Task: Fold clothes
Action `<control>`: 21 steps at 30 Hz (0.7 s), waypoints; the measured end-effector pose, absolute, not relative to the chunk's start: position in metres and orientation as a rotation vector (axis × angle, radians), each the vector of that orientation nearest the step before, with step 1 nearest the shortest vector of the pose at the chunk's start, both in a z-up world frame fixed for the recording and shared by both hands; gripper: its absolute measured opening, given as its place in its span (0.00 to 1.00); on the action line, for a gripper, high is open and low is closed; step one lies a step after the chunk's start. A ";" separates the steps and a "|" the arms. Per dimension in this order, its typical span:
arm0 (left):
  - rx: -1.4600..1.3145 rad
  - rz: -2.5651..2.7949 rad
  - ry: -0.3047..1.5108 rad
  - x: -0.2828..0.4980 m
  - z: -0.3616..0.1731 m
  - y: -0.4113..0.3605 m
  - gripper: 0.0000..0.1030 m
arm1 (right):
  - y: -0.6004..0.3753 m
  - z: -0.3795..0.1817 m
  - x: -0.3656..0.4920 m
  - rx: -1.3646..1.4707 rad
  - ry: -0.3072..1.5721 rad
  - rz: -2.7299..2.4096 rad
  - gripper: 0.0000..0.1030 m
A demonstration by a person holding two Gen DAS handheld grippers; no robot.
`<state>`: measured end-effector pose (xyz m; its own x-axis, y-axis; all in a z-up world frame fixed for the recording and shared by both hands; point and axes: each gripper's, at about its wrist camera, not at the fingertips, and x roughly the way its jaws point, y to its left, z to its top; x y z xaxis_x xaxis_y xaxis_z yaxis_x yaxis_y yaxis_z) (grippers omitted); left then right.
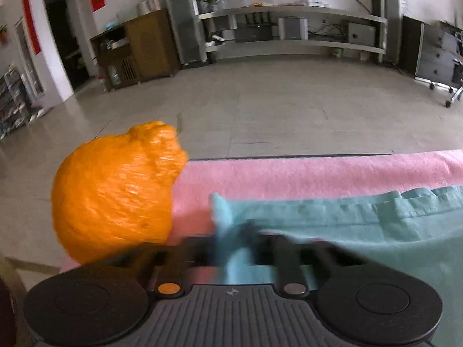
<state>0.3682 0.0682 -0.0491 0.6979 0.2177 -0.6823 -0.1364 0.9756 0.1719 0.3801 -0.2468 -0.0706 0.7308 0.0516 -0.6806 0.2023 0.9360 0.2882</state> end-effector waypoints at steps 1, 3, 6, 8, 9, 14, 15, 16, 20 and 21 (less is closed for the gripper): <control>0.127 0.225 0.771 0.369 -0.049 0.066 0.05 | -0.241 -0.072 0.382 0.324 0.746 -0.090 0.17; 0.147 0.246 0.770 0.369 -0.050 0.064 0.09 | -0.236 -0.072 0.385 0.306 0.743 -0.092 0.17; 0.210 0.256 0.756 0.368 -0.050 0.059 0.25 | -0.223 -0.072 0.387 0.217 0.737 -0.059 0.19; 0.220 0.242 0.733 0.368 -0.049 0.057 0.21 | -0.212 -0.072 0.384 0.135 0.721 -0.049 0.19; 0.208 0.229 0.724 0.367 -0.047 0.058 0.04 | -0.207 -0.071 0.383 0.111 0.706 -0.056 0.10; 0.258 0.239 0.600 0.347 -0.029 0.046 0.04 | -0.198 -0.044 0.367 0.070 0.615 -0.065 0.03; 0.248 0.240 0.582 0.340 -0.022 0.045 0.04 | -0.198 -0.036 0.362 0.070 0.599 -0.061 0.03; 0.237 0.241 0.564 0.333 -0.015 0.044 0.04 | -0.201 -0.026 0.355 0.081 0.587 -0.057 0.03; 0.193 0.246 0.519 0.302 0.018 0.045 0.04 | -0.218 0.013 0.330 0.131 0.551 -0.042 0.03; 0.183 0.244 0.514 0.293 0.027 0.044 0.04 | -0.224 0.022 0.324 0.149 0.551 -0.039 0.03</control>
<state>0.2931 0.0439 0.0267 0.8430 0.2752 -0.4621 -0.1839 0.9549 0.2332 0.3242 -0.2243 0.0218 0.8516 0.0028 -0.5243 0.0769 0.9885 0.1301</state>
